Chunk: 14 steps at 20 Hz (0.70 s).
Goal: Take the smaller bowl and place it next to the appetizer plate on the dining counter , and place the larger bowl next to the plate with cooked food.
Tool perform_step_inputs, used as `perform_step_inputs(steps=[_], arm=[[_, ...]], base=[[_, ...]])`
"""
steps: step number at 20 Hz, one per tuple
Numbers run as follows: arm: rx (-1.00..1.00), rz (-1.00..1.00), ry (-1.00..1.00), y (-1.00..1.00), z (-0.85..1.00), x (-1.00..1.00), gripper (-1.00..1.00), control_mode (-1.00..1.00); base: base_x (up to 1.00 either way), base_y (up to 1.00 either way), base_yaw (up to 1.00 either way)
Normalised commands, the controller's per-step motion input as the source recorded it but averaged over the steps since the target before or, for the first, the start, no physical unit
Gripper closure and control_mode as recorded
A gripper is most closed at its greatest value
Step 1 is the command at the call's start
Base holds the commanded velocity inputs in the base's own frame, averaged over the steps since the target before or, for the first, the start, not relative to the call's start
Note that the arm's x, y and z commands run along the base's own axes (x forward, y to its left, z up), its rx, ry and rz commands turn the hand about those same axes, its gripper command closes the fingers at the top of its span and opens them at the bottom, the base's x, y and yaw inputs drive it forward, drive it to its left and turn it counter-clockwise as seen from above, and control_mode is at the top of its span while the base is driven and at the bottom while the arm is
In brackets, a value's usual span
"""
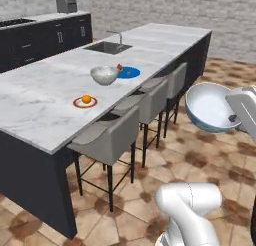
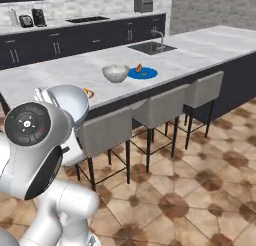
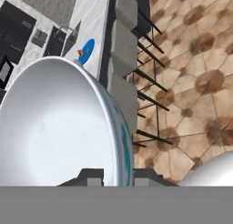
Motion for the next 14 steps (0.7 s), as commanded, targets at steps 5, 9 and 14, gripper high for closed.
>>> perform_step_inputs(steps=[5, 9, 14], arm=[[0.0, 0.0, 0.0, 0.0, 0.0, 0.0, 1.0, 1.0], [0.0, 0.0, 0.0, 0.0, 0.0, 0.0, 1.0, 1.0], [0.0, 0.0, 0.0, 0.0, 0.0, 0.0, 1.0, 1.0]], base=[[0.41, -1.0, 0.54], [0.41, -0.95, 0.57], [0.49, -0.69, 0.67]])
